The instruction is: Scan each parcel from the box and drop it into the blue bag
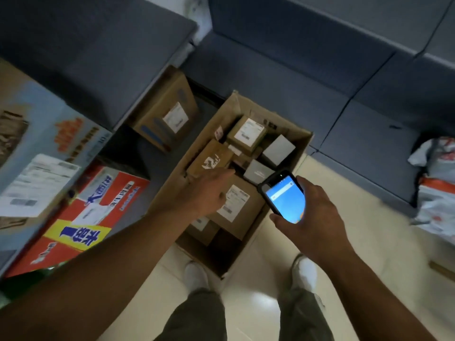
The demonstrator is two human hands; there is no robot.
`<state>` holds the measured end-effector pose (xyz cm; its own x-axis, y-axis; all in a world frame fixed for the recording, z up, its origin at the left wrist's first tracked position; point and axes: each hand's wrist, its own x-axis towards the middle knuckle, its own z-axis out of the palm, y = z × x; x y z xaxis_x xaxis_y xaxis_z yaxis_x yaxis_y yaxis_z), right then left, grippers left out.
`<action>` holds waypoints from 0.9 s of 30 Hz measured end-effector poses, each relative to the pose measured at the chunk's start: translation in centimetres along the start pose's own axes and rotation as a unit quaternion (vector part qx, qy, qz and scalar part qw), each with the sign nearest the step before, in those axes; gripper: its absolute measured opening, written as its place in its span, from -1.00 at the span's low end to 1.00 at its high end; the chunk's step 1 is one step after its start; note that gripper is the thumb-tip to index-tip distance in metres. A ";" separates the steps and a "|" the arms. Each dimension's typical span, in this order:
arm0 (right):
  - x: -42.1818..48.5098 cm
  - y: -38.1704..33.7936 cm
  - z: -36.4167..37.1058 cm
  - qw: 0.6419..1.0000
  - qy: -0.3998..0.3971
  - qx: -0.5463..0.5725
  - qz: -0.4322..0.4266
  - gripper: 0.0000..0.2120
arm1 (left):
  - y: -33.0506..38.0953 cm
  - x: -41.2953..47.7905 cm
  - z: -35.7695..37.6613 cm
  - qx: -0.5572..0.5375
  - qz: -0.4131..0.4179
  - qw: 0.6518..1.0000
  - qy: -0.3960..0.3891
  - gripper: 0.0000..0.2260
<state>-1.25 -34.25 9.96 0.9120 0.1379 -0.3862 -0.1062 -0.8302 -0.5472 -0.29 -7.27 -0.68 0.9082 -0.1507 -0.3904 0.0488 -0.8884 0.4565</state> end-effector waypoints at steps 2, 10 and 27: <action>1.2 1.7 1.2 1.000 0.001 -0.002 0.006 -0.16 | -0.2 2.7 2.5 0.015 0.010 1.000 0.001 -0.33; 4.6 8.7 4.0 1.000 0.003 -0.013 0.028 -0.18 | -1.2 13.1 11.4 0.168 0.083 0.982 -0.004 -0.15; 7.5 17.9 7.3 0.998 -0.049 -0.025 0.033 -0.12 | 0.1 25.4 22.6 0.320 0.086 0.940 -0.085 -0.15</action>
<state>0.83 -44.13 -8.15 0.8604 0.1318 -0.4923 -0.1428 -0.8649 -0.4812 13.43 -20.94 -28.62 0.7975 -0.3345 -0.5020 -0.4019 -0.9152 -0.0286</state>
